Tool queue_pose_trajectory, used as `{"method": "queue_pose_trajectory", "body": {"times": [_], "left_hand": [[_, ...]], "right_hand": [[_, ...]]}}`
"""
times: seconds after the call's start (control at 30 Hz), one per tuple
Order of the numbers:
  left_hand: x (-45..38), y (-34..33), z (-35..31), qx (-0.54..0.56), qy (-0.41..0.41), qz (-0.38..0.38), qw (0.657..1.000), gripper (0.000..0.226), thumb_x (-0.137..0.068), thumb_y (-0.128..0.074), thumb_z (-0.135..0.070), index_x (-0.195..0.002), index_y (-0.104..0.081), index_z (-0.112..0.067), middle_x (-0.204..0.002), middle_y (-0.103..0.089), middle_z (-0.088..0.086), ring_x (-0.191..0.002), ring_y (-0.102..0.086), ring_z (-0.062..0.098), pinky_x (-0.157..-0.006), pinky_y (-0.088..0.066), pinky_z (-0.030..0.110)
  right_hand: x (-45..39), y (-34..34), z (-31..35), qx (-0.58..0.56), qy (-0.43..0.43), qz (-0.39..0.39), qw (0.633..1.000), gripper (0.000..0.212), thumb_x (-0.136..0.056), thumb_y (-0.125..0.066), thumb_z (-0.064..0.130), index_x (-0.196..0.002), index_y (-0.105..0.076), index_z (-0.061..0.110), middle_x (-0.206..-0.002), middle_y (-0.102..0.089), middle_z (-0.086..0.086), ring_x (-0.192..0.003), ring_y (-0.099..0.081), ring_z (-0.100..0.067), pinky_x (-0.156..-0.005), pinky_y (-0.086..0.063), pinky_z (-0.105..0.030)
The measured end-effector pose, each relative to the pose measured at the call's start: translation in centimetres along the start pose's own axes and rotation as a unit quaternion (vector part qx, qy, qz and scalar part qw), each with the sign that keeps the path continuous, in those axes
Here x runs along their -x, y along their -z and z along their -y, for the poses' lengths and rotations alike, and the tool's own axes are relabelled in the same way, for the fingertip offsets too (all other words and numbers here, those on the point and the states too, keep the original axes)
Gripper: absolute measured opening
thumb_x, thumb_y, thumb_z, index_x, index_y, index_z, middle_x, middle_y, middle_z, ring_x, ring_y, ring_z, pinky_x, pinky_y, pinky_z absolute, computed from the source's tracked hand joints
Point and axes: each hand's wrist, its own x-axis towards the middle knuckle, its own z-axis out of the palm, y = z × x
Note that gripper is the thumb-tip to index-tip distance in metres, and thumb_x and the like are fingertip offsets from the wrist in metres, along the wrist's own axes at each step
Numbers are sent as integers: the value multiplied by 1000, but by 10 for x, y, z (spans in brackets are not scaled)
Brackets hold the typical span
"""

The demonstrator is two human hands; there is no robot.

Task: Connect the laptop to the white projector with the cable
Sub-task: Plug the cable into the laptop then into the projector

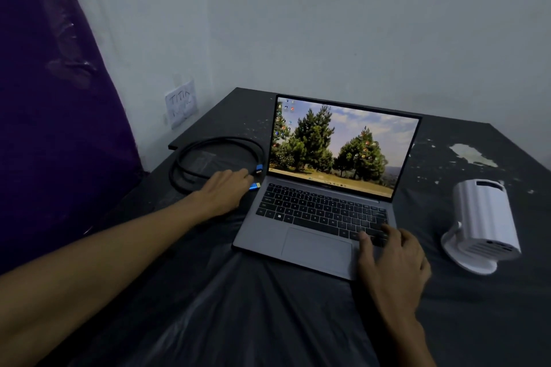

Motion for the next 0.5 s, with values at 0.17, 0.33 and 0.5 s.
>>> {"method": "queue_pose_trajectory", "body": {"times": [0.17, 0.33, 0.5], "left_hand": [[10, 1, 15, 69, -51, -24, 996, 27, -102, -52, -24, -126, -61, -15, -112, -59, 8, -79, -65, 35, -63, -51, 46], [11, 5, 21, 95, -93, -13, 991, 27, -102, -51, -23, -126, -61, -16, -110, -59, 5, -87, -65, 30, -71, -52, 45], [4, 14, 26, 117, -120, 11, 986, 29, -103, -51, -22, -129, -64, -15, -110, -62, 5, -97, -65, 26, -81, -52, 41]], "right_hand": [[-1, -1, -2, 9, -10, 12, 1000, 53, -101, -54, 51, -141, -57, 16, -154, -51, -20, -151, -39, -38, -125, -25, -63], [-2, -2, -1, 12, -18, 21, 1000, 55, -101, -52, 52, -143, -57, 16, -151, -57, -18, -149, -42, -38, -125, -23, -62], [-1, -1, -1, 11, -11, 20, 1000, 53, -102, -52, 51, -140, -59, 15, -144, -65, -11, -144, -48, -34, -125, -23, -62]]}}
